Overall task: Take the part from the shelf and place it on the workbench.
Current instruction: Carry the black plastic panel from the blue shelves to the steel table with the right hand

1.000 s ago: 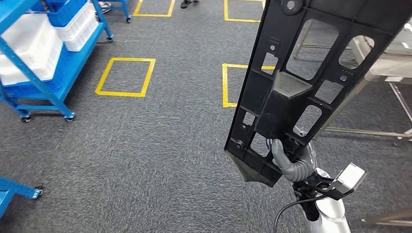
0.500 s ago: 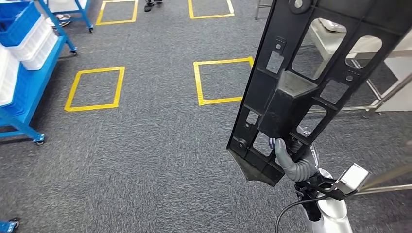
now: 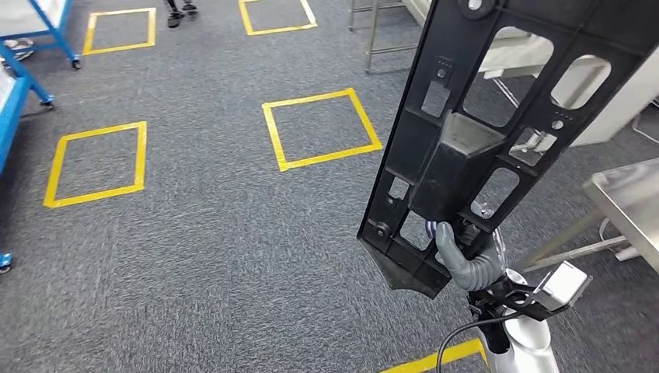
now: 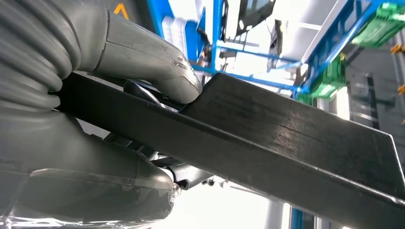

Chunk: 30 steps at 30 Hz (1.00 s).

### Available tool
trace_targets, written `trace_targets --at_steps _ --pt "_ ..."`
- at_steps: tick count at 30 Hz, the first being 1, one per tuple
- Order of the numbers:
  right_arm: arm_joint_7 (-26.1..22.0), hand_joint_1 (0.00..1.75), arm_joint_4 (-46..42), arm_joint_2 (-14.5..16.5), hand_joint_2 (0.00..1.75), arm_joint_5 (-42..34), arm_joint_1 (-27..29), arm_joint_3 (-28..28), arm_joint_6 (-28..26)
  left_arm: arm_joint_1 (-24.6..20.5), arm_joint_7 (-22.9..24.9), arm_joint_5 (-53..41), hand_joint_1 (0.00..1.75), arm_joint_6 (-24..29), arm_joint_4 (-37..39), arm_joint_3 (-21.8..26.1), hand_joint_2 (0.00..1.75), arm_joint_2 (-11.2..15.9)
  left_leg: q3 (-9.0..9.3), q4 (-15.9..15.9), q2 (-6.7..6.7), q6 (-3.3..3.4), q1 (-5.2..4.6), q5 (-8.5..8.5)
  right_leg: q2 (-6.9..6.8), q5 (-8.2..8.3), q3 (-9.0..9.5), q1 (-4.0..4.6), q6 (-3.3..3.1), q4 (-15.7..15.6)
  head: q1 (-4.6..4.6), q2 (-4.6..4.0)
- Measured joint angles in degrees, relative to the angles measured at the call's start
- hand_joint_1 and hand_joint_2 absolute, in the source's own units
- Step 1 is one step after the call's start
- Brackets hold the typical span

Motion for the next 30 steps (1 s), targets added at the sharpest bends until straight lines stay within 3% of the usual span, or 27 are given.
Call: trace_targets --at_steps 1,2,3,5,7,9,11,13,15,16,17,19,20,22,24,26,28,30 --pt "0.0 1.75 0.0 0.0 1.75 0.0 0.0 0.0 0.0 0.0 0.0 0.0 0.00 0.0 0.0 0.1 1.75 0.0 0.00 0.1 0.74 -0.03 -0.02 -0.08 -0.16 0.53 0.39 -0.01 0.06 -0.1 0.00 0.00" --pt "0.0 1.75 0.0 0.0 1.75 0.0 0.0 0.0 0.0 0.0 0.0 0.0 0.00 0.0 0.0 0.1 1.75 0.0 0.03 0.2 1.43 -0.10 -0.03 -0.19 -0.46 1.88 1.86 -0.01 0.05 -2.4 0.00 0.00" --pt "0.0 1.75 0.0 0.0 1.75 0.0 -0.1 0.0 0.1 -0.1 0.0 0.0 0.00 0.0 0.0 0.2 1.75 0.0 0.10 0.3 2.03 -0.25 -0.06 -0.35 -1.33 3.53 4.07 0.04 -0.03 -6.0 0.00 0.00" --pt "0.1 1.75 0.0 0.0 1.75 0.0 -0.4 0.0 0.1 -0.1 0.0 0.0 0.00 0.0 0.0 0.2 1.75 -0.1 0.17 0.7 3.06 -0.76 -0.44 -0.80 -3.63 5.23 7.57 0.53 -0.58 -12.3 -0.01 0.00" --pt "0.1 1.75 0.0 0.0 1.75 -0.1 -0.6 0.0 0.1 -0.1 0.0 0.0 0.00 0.0 0.0 0.3 1.75 -0.1 0.24 0.9 4.06 -1.26 -0.81 -1.09 -4.27 5.12 8.23 1.01 -1.29 -14.1 -0.02 0.00" --pt "0.1 1.75 0.0 0.0 1.75 -0.2 -0.7 -0.2 0.2 -0.2 0.0 0.0 0.00 0.0 0.0 0.4 1.75 -0.1 0.34 1.0 4.60 -1.75 -0.70 -1.45 -3.03 5.30 8.00 0.88 -1.92 -14.3 -0.02 0.00" --pt "0.2 1.75 0.0 0.0 1.75 -0.3 -0.9 -0.2 0.3 -0.2 0.0 0.1 0.00 0.1 0.0 0.5 1.75 -0.1 -0.68 3.6 2.53 -2.31 -0.41 -3.49 -1.87 5.59 7.93 0.59 -2.57 -14.6 -0.02 0.00" --pt "0.2 1.75 0.0 0.0 1.75 -0.3 -1.3 -0.2 0.5 -0.1 -0.1 0.2 0.00 0.1 0.0 0.6 1.75 -0.1 -3.73 10.5 -0.21 -2.60 -0.21 -7.24 -0.69 5.75 7.86 0.51 -2.97 -14.7 -0.02 0.00" --pt "0.2 1.75 0.0 0.0 1.75 -0.4 -1.4 -0.2 0.5 -0.1 -0.1 0.3 0.00 0.0 0.0 0.7 1.75 -0.1 -6.60 16.8 -0.96 -2.65 -0.18 -9.26 0.60 5.79 7.83 0.57 -3.09 -14.6 -0.02 0.00" --pt "0.2 1.75 0.1 0.0 1.75 -0.4 -1.4 -0.2 0.4 -0.2 -0.1 0.3 0.00 0.0 0.0 0.7 1.75 -0.1 -6.83 17.2 -1.06 -2.58 -0.18 -8.59 1.35 5.81 7.87 0.58 -3.07 -14.6 -0.02 0.00" --pt "0.2 1.75 0.1 0.0 1.75 -0.4 -1.4 -0.2 0.4 -0.2 -0.1 0.2 0.00 0.0 0.0 0.7 1.75 -0.1 -6.08 15.4 -1.20 -2.43 -0.17 -6.89 2.15 5.83 7.93 0.59 -3.04 -14.6 -0.02 0.00" --pt "0.3 1.75 0.1 0.0 1.75 -0.4 -1.5 -0.2 0.4 -0.1 -0.1 0.2 0.00 0.0 0.0 0.7 1.75 -0.1 -3.03 8.1 -3.06 -1.93 -0.12 -2.52 3.71 5.91 7.97 0.61 -2.85 -14.5 -0.02 0.00" --pt "0.3 1.75 0.1 0.0 1.75 -0.4 -1.6 -0.2 0.4 0.0 -0.1 0.2 0.00 -0.1 0.0 0.7 1.75 -0.1 -1.75 4.9 -4.23 -1.70 -0.06 -1.21 4.44 6.01 7.84 0.63 -2.63 -14.4 -0.02 0.00" --pt "0.3 1.75 0.2 0.0 1.75 -0.5 -1.5 -0.2 0.4 0.1 -0.2 0.2 0.00 -0.1 0.0 0.7 1.75 -0.1 -0.72 2.0 -5.57 -1.37 -0.10 -0.78 5.63 6.40 7.25 0.52 -1.92 -14.3 -0.02 0.00" --pt "0.3 1.75 0.2 0.0 1.75 -0.6 -1.2 -0.2 0.4 0.0 -0.4 0.1 0.00 -0.2 0.0 0.7 1.75 -0.1 -0.58 1.3 -4.55 -0.87 -0.05 -0.63 6.37 6.76 6.77 0.33 -1.13 -14.4 -0.02 0.00" --pt "0.2 1.75 0.2 0.2 1.75 -0.7 -1.1 -0.2 0.4 -0.1 -0.4 0.0 0.00 -0.2 0.0 0.7 1.75 -0.2 -0.41 0.6 -3.24 -0.05 0.13 -0.11 4.36 5.59 5.83 0.49 -0.54 -12.7 -0.01 0.00" --pt "0.2 1.75 0.2 0.4 1.75 -0.7 -1.3 -0.2 0.4 0.0 -0.5 0.0 0.00 -0.3 0.0 0.7 1.75 -0.3 -0.33 0.3 -1.78 0.50 0.03 0.11 1.22 2.18 2.96 0.55 -0.08 -6.5 -0.01 0.00" --pt "0.2 1.75 0.2 0.5 1.75 -0.7 -1.3 -0.2 0.4 0.0 -0.5 0.0 0.00 -0.3 0.0 0.7 1.75 -0.3 -0.39 0.3 -0.29 0.65 -0.16 0.07 0.13 -0.41 -0.07 0.37 0.28 0.1 -0.01 0.00"
